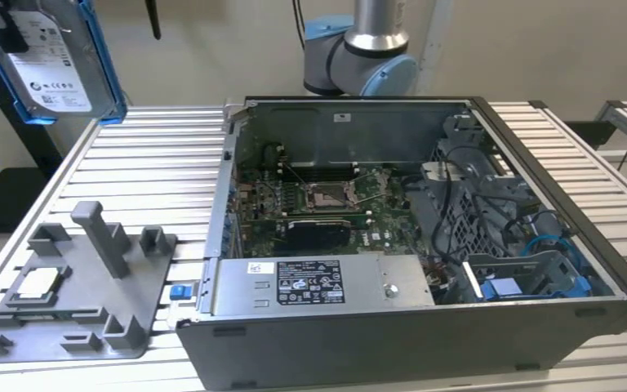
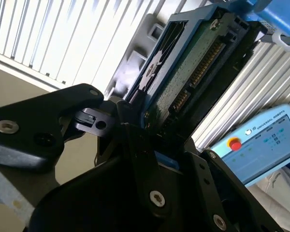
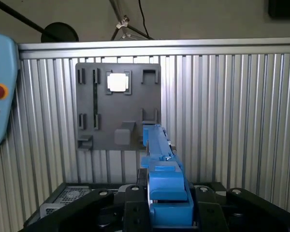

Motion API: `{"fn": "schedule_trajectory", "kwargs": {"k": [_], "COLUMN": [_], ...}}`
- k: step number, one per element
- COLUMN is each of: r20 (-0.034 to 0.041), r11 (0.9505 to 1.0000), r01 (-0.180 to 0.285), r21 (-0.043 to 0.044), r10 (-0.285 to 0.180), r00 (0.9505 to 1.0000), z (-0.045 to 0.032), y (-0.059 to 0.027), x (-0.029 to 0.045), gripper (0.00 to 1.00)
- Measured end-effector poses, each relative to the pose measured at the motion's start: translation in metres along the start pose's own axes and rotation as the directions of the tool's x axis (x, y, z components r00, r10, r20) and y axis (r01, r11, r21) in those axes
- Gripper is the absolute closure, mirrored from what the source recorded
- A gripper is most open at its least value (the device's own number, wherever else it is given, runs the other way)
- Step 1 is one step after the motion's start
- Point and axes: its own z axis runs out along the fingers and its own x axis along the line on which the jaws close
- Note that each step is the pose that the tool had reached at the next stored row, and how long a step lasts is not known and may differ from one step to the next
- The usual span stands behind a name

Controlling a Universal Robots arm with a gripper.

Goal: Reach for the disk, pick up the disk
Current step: 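Pick up the disk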

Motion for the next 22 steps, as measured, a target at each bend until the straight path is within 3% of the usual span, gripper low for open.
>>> {"fn": "schedule_trajectory", "kwargs": {"k": [22], "r20": [-0.0001], "r11": [1.0000], "r01": [0.000], "r21": [-0.0028], "r10": [0.000], "r00": [1.0000], "z": [0.0037], "y": [-0.0612], "x": [-0.0024], "gripper": [1.00]}}
